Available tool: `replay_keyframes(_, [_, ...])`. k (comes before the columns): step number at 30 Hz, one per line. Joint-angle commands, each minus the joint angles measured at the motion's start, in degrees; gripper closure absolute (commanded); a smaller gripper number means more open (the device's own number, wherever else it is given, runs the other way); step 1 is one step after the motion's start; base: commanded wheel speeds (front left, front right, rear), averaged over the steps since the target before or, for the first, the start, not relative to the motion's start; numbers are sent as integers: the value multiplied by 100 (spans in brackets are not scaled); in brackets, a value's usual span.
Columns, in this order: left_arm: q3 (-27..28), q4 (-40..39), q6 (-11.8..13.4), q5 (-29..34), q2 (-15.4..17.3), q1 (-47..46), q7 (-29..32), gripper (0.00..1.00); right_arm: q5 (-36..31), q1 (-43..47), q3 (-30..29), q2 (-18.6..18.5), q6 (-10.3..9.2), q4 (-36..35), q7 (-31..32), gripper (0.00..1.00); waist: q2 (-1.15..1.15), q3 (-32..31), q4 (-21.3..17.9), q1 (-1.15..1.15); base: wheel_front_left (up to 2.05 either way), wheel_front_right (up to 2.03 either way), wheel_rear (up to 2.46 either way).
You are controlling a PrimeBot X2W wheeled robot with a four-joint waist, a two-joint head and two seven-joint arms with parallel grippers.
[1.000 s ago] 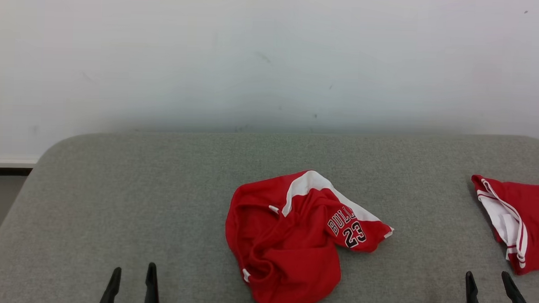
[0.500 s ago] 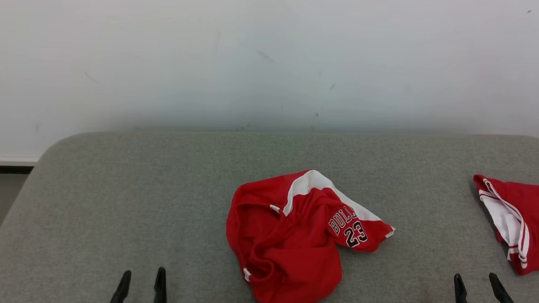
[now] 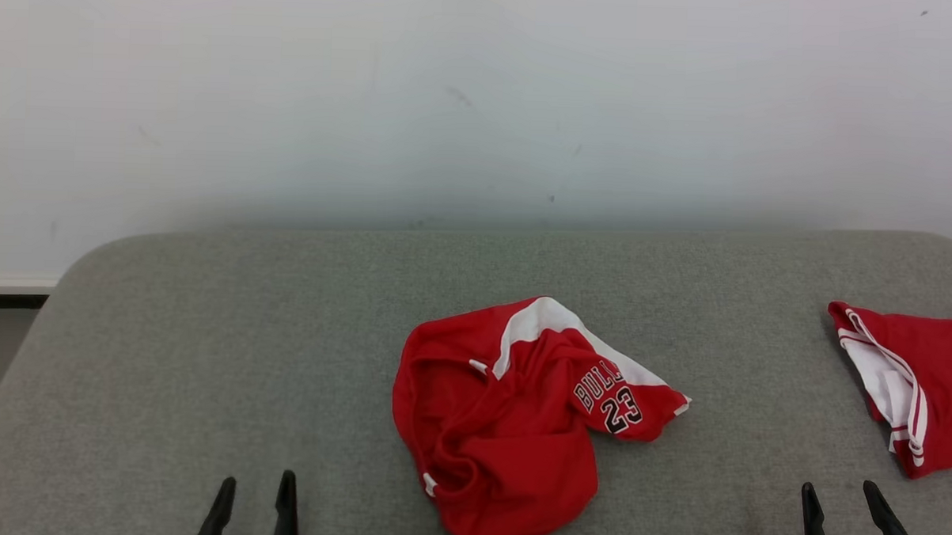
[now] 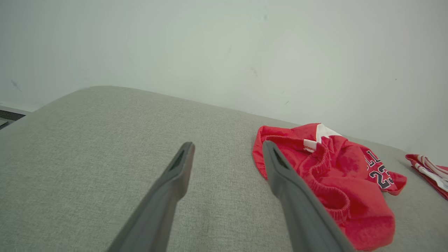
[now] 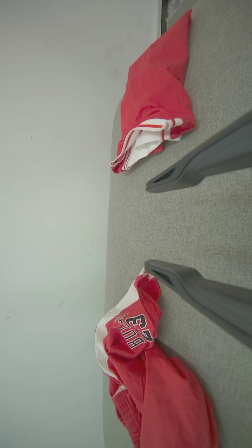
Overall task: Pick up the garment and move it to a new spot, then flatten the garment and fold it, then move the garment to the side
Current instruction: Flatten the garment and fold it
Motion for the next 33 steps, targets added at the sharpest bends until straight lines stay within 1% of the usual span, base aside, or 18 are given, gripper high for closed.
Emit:
replay_keyframes(1, [-40, 37, 23, -166, 15, -153, -9, 0, 30, -46, 18, -40, -16, -20, 5, 0, 0, 37, -31, 0, 0, 0, 0])
replay_keyframes(5, [-330, 174, -38, -300, 18, -492, -8, 0, 31, -123, 76, -41, -16, -24, 5, 0, 0, 96, -129, 0, 0, 0, 0])
replay_keyframes(6, [-330, 174, -38, -300, 18, -492, -8, 0, 31, -123, 76, -41, -16, -24, 5, 0, 0, 96, -129, 0, 0, 0, 0])
replay_keyframes(8, [-547, 395, -57, -316, 16, -719, -8, 0, 39, -132, 100, -32, -16, -29, 5, 0, 0, 119, -203, 0, 0, 0, 0])
replay_keyframes(9, [-670, 533, -64, -426, 16, -865, -8, 0, 38, -140, 118, -23, -16, -30, 5, 0, 0, 130, -248, 0, 0, 0, 0])
replay_keyframes(10, [-742, 662, -12, -647, 19, -1045, 9, 0, 41, -157, 137, -16, -16, -30, 5, 0, 0, 144, -299, 0, 0, 0, 0])
replay_keyframes(13, [-1034, 1005, 102, -1180, 17, -1587, 352, 0, 56, -206, 148, 1, -16, -25, 5, 0, 0, 188, -452, 0, 0, 0, 0])
replay_keyframes(15, [-1136, 1198, 281, -1706, 22, -1906, 636, 0, 54, -207, 151, 19, -16, -25, 5, 0, 0, 216, -552, 0, 0, 0, 0])
replay_keyframes(18, [-1363, 1514, 558, -2123, 22, -2420, 1067, 0, 58, -197, 177, 40, -16, -7, 5, 0, 0, 262, -691, 0, 0, 0, 0])
replay_keyframes(20, [-1514, 1758, 728, -2451, 19, -2680, 1460, 0, 64, -195, 189, 49, -16, 3, 5, 0, 0, 290, -771, 0, 0, 0, 0])
replay_keyframes(23, [-1655, 2100, 1017, -2868, 20, -3079, 1912, 0, 80, -235, 201, 65, -16, 14, 5, 0, 0, 346, -873, 0, 0, 0, 0])
replay_keyframes(26, [-1775, 2442, 1234, -3111, 24, -3407, 2253, 0, 93, -256, 234, 69, -16, 15, 5, 0, 0, 404, -950, 0, 0, 0, 0])
replay_keyframes(29, [-1800, 2765, 1378, -3259, 20, -3682, 2446, 0, 92, -325, 248, 75, -16, 20, 5, 0, 0, 487, -1011, 0, 0, 0, 0])
replay_keyframes(33, [-1802, 3156, 1458, -3321, 21, -4005, 2474, 0, 103, -395, 282, 81, -16, 16, 5, 0, 0, 609, -1096, 0, 0, 0, 0])
